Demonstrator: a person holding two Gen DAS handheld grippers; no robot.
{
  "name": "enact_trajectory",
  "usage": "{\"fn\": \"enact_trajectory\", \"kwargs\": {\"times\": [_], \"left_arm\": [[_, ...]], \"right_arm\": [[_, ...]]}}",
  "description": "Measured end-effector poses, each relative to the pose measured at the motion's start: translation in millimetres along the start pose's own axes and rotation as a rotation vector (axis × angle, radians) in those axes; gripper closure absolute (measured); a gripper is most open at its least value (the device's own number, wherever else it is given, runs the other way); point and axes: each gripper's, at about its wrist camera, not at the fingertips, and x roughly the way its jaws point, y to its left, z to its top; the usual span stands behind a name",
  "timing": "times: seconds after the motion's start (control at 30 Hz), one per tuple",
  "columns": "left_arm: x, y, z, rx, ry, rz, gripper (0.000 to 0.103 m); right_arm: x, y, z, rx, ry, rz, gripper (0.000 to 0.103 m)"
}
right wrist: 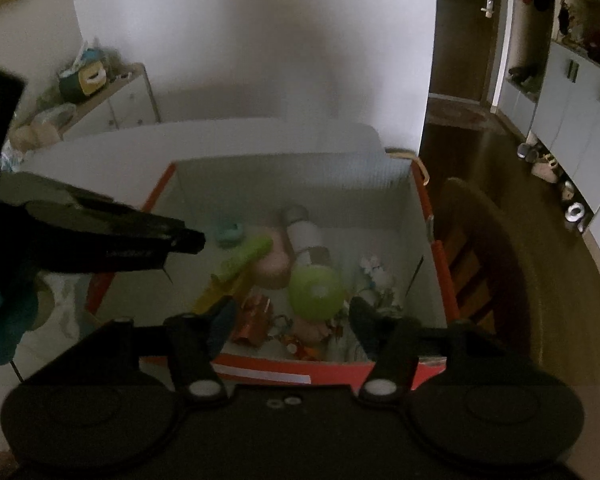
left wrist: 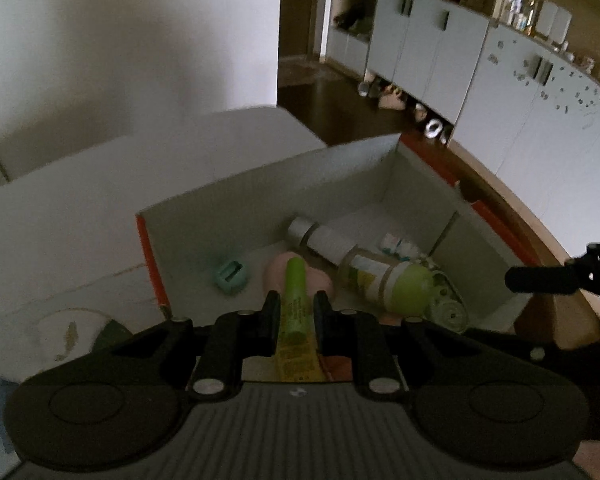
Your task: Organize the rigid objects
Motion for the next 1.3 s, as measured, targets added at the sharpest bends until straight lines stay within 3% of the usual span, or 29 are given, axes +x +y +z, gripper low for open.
{"fn": "enact_trajectory", "kwargs": {"times": [0.13,0.8,0.83,0.9,0.97,1.13,1.3], "left_arm": [[-19.8,1.4,-6.2,0.012,-0.041,-0.018,0.086],[-87.4,16.7,-44.0,0.117,-0.149,-0.085,0.085],[-90.5,18.4,-45.0,0.12,-0.152,-0.09,0.083],[-95.4,21.9,-46.8,0.126,-0.163,-0.099,0.06],[-101.9,25.1,-49.6,0.128,-0.184,-0.111,0.046],[-111.6,32.3,-54.1,0.138,-0.199,-0.143,0.044],[-119.2,41.2,-57.7,0.135,-0.22,-0.175,0.028]], "right_arm": [[-11.4,3.8,1.3,0.014,-0.039,-0.003,0.038],[-72.0,37.5,-13.5,0.139,-0.239,0.023,0.005],[-74.0,39.8,-14.7,0.146,-0.247,0.019,0.004],[-77.3,43.9,-17.4,0.155,-0.259,0.012,0.003],[-80.2,49.7,-20.1,0.159,-0.267,-0.002,0.002],[-86.2,63.9,-26.3,0.184,-0.278,-0.015,0.001],[-92.8,76.4,-31.7,0.203,-0.298,-0.031,0.0]]}}
